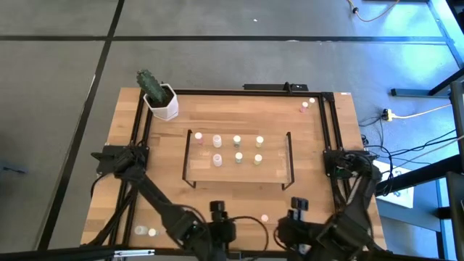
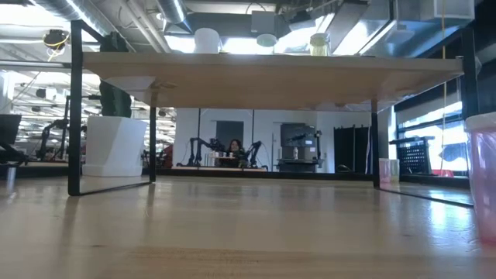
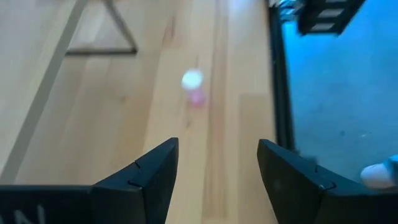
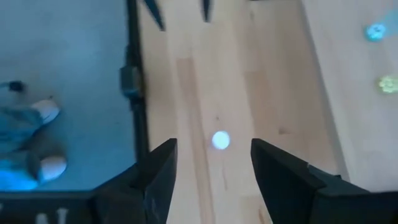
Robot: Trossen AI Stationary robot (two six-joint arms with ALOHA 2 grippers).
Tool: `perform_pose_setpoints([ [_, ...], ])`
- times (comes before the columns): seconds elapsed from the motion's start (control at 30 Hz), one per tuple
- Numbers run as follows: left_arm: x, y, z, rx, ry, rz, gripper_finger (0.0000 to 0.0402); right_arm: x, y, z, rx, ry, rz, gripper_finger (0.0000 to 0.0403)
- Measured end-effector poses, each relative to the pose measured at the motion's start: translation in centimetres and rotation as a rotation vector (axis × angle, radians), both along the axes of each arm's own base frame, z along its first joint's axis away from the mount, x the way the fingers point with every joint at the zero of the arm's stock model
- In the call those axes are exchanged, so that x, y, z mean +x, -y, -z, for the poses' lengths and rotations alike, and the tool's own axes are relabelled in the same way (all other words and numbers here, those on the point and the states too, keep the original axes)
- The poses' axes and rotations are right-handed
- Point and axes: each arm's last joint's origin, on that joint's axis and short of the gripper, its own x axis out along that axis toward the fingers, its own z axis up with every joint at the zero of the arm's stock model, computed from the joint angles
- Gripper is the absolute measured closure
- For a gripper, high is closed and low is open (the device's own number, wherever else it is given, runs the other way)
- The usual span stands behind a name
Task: Pick and place medicine bottles onto shelf by color
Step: Put the bottom pink pill bottle on the shelf aligned with the other pink pill bottle
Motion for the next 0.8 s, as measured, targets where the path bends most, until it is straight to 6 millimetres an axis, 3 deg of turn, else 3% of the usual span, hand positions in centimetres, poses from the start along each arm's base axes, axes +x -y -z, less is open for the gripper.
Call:
perform_pose_setpoints([
  [0.3, 3.2, -1.1, -0.9, -0.039, 0.148, 0.052, 0.0189, -3.2, -1.8, -0.6, -0.073, 0.010, -0.225, 0.0196],
  [0.8, 6.3, -0.2, 3.7, -0.057, 0.179, 0.025, 0.0189, -3.6, -2.0, -0.7, -0.115, 0.009, -0.306, 0.0196],
])
